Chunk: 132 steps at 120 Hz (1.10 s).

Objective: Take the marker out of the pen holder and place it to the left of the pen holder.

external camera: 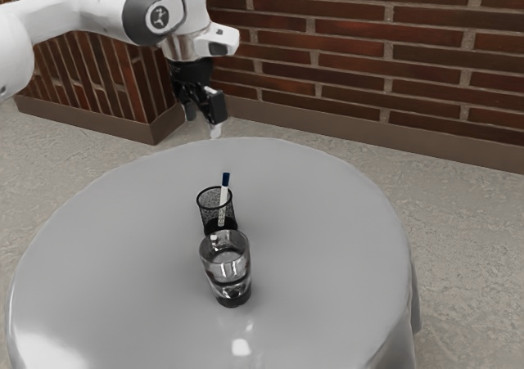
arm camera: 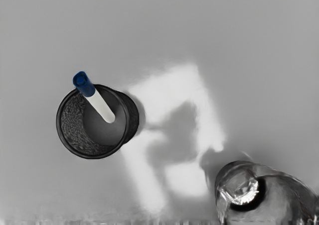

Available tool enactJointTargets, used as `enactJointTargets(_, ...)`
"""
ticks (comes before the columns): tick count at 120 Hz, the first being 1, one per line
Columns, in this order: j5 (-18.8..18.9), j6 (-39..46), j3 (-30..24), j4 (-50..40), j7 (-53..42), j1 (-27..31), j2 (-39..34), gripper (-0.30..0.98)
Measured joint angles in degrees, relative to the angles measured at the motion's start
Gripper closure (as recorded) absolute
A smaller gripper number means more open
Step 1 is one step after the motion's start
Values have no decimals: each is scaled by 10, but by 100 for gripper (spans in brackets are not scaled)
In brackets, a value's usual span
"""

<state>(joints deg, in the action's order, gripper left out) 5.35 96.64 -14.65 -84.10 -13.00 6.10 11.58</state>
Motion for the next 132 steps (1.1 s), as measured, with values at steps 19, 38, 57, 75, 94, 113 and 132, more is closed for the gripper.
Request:
enactJointTargets(19, 1, -26, 1, -17, 0, 1, 6, 3)
enactJointTargets(38, -8, -37, 24, -17, 1, 6, 78, 1)
enactJointTargets(57, -11, -39, 29, 51, 2, 14, 170, 20)
enactJointTargets(75, -11, -33, 28, 126, 3, 18, 236, 35)
enactJointTargets(94, -10, -18, 28, 163, 3, 17, 275, 41)
enactJointTargets(113, -10, 1, 29, 168, 3, 17, 287, 43)
enactJointTargets(132, -10, 19, 29, 179, 3, 17, 298, 46)
